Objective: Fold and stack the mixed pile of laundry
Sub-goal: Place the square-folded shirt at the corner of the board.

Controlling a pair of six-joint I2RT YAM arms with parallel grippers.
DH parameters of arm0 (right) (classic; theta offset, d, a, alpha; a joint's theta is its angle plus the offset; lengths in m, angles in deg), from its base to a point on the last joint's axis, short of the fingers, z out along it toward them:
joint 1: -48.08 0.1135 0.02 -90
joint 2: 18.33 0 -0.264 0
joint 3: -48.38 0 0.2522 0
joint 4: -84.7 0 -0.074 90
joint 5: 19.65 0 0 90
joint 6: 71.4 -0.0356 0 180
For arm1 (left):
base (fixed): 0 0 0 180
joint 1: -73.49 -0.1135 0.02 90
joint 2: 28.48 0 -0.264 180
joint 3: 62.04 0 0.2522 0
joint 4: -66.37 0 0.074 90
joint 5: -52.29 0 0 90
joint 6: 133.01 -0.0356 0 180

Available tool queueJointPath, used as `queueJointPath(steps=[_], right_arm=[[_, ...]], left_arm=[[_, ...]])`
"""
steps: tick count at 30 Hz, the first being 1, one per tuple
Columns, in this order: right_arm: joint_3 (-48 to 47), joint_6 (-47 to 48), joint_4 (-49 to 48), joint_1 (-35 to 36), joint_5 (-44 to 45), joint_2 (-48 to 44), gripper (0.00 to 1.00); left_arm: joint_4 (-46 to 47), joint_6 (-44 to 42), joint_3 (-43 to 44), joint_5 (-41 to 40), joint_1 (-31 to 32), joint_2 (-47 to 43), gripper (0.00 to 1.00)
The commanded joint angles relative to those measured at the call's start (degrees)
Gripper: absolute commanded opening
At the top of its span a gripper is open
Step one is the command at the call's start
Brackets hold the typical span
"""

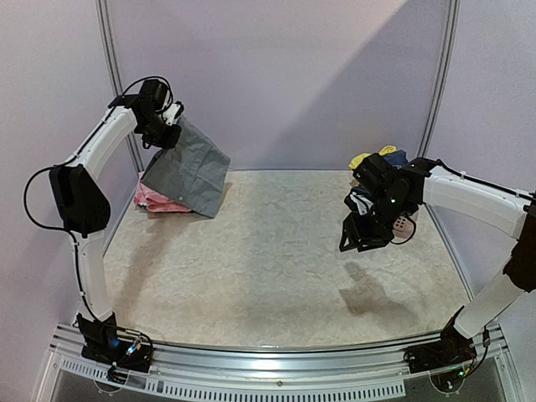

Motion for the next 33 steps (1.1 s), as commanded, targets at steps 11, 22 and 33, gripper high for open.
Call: queueJointPath(steps=[11, 22, 33], right_arm=[[-5.9, -0.9, 1.5, 1.7, -0.9, 6.7, 0.54], [-13.2, -1.7, 3.3, 2.7, -1.8, 14.2, 0.54], [-22.7, -2.0, 5.6, 3.2, -3.0, 22.8, 0.55]], left_arm=[[5.8, 1.8, 3.0, 5.1, -6.2, 1.3, 0.00], [8.8, 1.5, 2.6, 9.5, -9.6, 8.1, 0.00], [11.1, 1.8, 2.9, 10.2, -12.7, 13.6, 0.00]])
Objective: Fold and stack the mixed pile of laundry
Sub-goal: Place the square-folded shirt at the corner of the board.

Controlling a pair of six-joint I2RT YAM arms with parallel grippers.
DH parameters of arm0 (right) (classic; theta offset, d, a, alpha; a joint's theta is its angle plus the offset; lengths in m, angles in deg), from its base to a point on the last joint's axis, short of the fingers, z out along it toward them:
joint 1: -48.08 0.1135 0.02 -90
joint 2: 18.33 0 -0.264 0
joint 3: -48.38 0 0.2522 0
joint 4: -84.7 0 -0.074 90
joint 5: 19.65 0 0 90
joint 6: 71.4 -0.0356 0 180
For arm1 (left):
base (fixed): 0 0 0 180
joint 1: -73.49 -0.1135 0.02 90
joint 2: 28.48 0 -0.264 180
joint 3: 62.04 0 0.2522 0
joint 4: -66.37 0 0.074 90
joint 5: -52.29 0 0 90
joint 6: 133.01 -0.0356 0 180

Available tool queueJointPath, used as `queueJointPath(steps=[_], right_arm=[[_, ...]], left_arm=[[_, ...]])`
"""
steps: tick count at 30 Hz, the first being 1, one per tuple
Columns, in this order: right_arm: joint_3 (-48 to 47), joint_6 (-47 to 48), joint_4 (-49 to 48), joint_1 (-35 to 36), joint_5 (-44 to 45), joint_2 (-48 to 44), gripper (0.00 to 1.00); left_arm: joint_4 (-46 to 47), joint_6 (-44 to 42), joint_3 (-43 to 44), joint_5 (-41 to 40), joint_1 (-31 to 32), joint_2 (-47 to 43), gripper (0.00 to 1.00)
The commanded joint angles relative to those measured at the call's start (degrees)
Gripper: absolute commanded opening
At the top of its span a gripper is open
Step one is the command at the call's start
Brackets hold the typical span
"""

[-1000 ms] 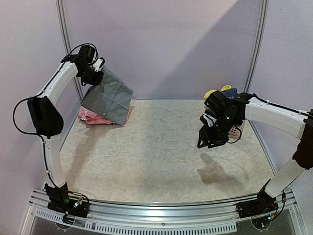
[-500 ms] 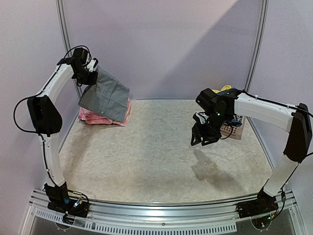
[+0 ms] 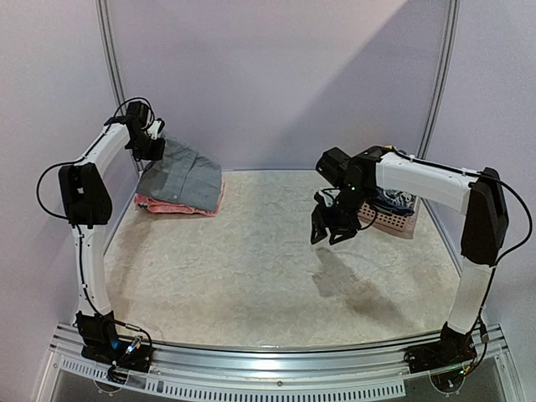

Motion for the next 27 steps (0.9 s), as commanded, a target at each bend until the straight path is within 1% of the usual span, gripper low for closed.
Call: queueJointPath(steps=[1, 7, 11, 15, 17, 21, 22, 27], right_arm=[[-4.4, -0.4, 2.1, 0.5, -1.1, 4.1, 0.55], [-9.5, 0.4, 3.9, 0.5, -1.4, 8.1, 0.55], [-11.3, 0.4, 4.6, 0.5, -1.6, 9.6, 0.55], [-11.7, 0.0, 4.9, 0.5, -1.1, 9.6, 0.55], [-11.0, -0.4, 4.8, 0.6, -0.8, 9.0, 0.55], [-8.9, -1.0, 3.9, 1.1, -0.5, 7.6, 0.55], [-8.7, -1.1, 3.7, 1.4, -0.2, 7.1, 0.55], [-6.3, -1.5, 2.4, 2.2, 0.9, 5.2, 0.55]], left_arm=[[2.2, 0.4, 1.3, 1.2, -1.6, 2.5, 0.00], [3.2, 1.0, 1.1, 0.3, -2.8, 4.4, 0.01], [3.4, 3.4, 1.1, -4.8, -3.5, 5.0, 0.08], [4.2, 5.6, 0.3, -8.7, -3.6, 4.2, 0.26], [5.2, 7.0, -0.8, -10.2, -3.5, 3.0, 0.40], [6.3, 10.7, -3.0, -14.0, -3.3, -1.1, 0.91], [6.4, 11.5, -3.7, -14.8, -3.2, -2.2, 0.98], [9.2, 13.0, -9.5, -14.8, -2.5, -8.6, 1.00]])
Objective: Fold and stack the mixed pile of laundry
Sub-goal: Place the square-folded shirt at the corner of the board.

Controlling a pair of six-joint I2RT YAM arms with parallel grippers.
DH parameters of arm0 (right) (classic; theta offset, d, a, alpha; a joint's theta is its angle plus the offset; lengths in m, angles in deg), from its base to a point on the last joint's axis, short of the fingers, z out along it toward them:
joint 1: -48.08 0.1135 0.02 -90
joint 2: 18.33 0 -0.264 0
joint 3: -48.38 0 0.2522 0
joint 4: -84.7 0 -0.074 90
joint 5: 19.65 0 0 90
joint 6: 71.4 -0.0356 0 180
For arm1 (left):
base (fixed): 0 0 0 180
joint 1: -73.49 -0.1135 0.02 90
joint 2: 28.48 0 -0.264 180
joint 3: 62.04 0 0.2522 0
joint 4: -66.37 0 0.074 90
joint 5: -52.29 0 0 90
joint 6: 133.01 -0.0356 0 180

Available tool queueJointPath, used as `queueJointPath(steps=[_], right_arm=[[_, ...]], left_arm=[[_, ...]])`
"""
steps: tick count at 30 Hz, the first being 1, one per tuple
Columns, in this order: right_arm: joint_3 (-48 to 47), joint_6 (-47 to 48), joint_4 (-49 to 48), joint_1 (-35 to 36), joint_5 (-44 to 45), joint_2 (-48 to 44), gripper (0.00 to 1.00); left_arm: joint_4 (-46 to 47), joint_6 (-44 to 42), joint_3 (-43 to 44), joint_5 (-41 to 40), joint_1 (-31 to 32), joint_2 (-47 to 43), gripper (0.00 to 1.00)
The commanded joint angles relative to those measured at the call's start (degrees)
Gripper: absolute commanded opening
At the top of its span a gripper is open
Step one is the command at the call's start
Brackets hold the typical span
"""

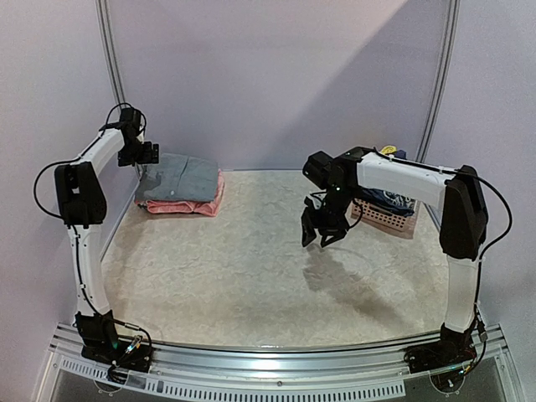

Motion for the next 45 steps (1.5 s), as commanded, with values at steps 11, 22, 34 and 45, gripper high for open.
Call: queueJointPath(steps=[11, 22, 34, 45], right_arm=[[11.6, -2.3, -5.9, 2.4, 2.3, -9.4, 0.55], [16.6, -3.4, -6.9, 2.6, 2.8, -12.7, 0.55], [14.4, -2.8, -5.4, 2.5, 3.0, -10.7, 0.55], [7.8, -1.5, -3.3, 2.5, 3.0, -5.7, 0.56]], left_arm=[[4.4, 2.2, -10.6, 11.6, 3.3, -13.1, 0.96], [5.3, 2.0, -12.1, 13.1, 6.2, -8.1, 0.91], [7.4, 2.5, -13.2, 13.6, 4.7, -2.9, 0.87], [9.7, 3.1, -16.0, 15.7, 1.9, -1.4, 0.84]])
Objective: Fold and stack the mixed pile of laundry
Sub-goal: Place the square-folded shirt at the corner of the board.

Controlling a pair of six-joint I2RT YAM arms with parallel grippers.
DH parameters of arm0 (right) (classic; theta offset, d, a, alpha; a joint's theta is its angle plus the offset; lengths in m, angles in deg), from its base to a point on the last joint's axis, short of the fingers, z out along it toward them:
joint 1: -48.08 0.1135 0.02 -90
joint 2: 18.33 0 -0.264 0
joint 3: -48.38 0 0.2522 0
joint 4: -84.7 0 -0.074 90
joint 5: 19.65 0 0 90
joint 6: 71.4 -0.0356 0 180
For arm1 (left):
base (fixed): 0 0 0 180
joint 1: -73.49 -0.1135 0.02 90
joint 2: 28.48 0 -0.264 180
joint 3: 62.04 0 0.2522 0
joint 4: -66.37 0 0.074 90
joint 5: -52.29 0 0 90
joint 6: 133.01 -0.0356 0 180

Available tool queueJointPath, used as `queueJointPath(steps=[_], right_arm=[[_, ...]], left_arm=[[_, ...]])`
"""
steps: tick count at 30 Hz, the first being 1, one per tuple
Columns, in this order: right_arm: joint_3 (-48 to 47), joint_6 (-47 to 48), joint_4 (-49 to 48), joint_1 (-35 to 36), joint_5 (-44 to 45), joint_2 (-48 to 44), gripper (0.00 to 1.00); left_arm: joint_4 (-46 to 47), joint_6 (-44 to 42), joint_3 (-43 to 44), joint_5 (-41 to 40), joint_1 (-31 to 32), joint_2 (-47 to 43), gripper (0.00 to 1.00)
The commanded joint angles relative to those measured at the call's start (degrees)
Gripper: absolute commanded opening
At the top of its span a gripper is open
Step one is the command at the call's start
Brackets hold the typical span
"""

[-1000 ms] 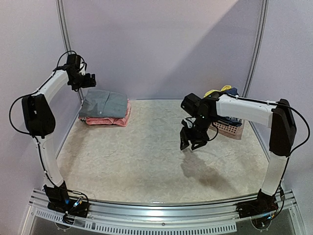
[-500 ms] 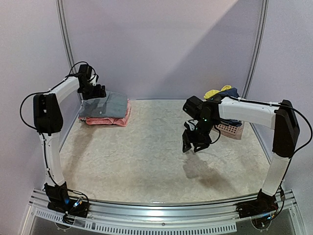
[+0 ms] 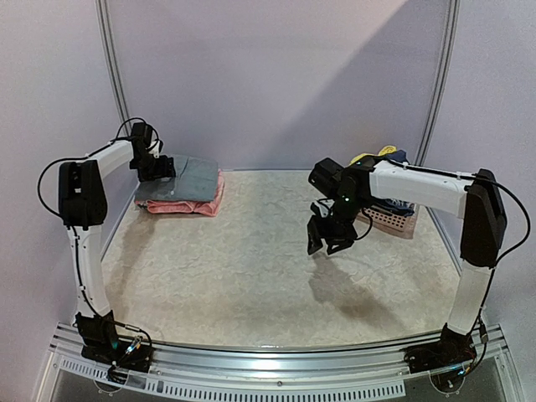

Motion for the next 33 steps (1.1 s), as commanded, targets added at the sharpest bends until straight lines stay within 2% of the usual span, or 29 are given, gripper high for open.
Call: queueJointPath(steps=[1, 9, 19, 26, 33], right_arm=[[-4.1, 1.2, 1.8, 0.5, 0.7, 2.9, 0.56], [-5.4, 1.4, 2.6, 0.4, 1.3, 3.0, 0.56], [-9.6, 3.5, 5.1, 0.4, 4.3, 0.7, 0.56], [-11.2, 5.4, 5.6, 0.4, 5.9, -3.0, 0.57], [-10.6, 6.4, 5.6, 0.4, 7.1, -6.8, 0.60]], left_arm=[[1.5, 0.5, -0.8, 1.6, -1.1, 2.0, 0.84], [-0.3, 1.2, 1.1, 1.4, -1.7, 1.7, 0.83], [-2.0, 4.0, -2.0, -0.4, -1.0, -9.6, 0.83], [-3.3, 6.4, -12.1, -0.8, 0.4, -22.2, 0.83], [-4.5, 8.4, -27.1, -0.8, 7.9, -36.2, 0.85]])
